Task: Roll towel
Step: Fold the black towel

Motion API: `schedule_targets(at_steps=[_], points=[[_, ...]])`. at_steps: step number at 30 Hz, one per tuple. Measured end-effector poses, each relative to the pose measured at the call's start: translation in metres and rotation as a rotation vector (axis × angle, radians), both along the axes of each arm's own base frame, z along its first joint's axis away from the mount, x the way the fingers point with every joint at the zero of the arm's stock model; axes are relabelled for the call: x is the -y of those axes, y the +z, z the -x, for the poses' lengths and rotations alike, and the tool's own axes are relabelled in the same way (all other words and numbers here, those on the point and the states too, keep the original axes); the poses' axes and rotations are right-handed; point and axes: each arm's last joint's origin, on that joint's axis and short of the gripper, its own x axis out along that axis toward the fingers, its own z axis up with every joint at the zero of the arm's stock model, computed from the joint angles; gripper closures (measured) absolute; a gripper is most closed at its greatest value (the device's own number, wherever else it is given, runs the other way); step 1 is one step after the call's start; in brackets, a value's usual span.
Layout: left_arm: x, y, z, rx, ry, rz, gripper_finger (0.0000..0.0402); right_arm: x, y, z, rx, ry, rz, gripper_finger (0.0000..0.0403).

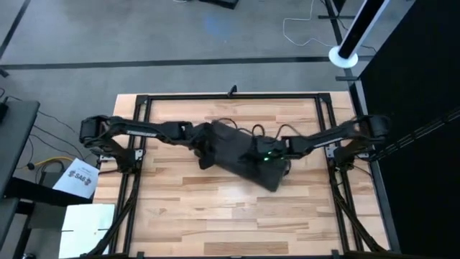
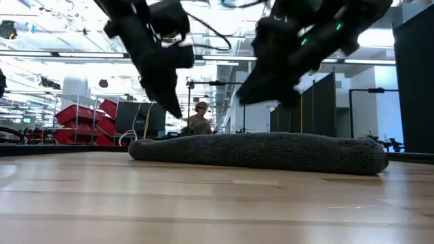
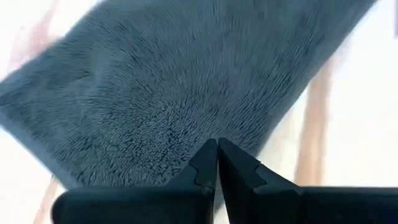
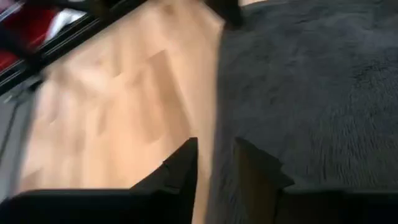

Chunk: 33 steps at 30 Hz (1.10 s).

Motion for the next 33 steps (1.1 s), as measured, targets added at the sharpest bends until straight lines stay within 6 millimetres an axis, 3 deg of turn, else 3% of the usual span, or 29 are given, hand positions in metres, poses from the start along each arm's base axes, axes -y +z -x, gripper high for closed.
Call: schedule_targets(at_steps=[4,7,9,12,20,23,26,28,33], points=[[-0.008,-0.041,0.002,-0.133,-0.05,-0.024,0.0402,-0.002,-0.042,-0.022,0.028,-0.028,0.006,0.0388],[-0.015,-0.063,0.006,-0.21,-0.027,-0.054,0.0401,-0.012,-0.078,-0.029,-0.035,-0.016,0.0,0.0396],[-0.021,-0.07,0.01,-0.255,0.001,-0.084,0.0401,-0.017,-0.088,-0.031,-0.049,-0.031,-0.015,0.04],[-0.023,-0.067,0.013,-0.271,0.028,-0.107,0.0401,-0.021,-0.085,-0.032,-0.041,-0.038,-0.03,0.0402],[-0.009,-0.013,0.021,-0.269,0.145,-0.086,0.0401,-0.026,0.0,-0.009,0.059,-0.011,-0.039,0.0403],[-0.003,-0.006,0.02,-0.226,0.134,-0.049,0.0401,-0.038,0.008,0.001,0.018,0.023,-0.03,0.0403],[0.002,-0.004,0.015,-0.178,0.1,-0.032,0.0401,-0.05,-0.001,0.001,-0.012,0.063,-0.026,0.0403],[0.005,-0.009,0.009,-0.167,0.061,-0.031,0.0401,-0.054,-0.017,-0.005,-0.04,0.082,-0.03,0.0403],[0.004,-0.043,0.009,-0.294,0.061,-0.029,0.0401,-0.06,-0.068,-0.009,-0.21,0.118,-0.089,0.0403]])
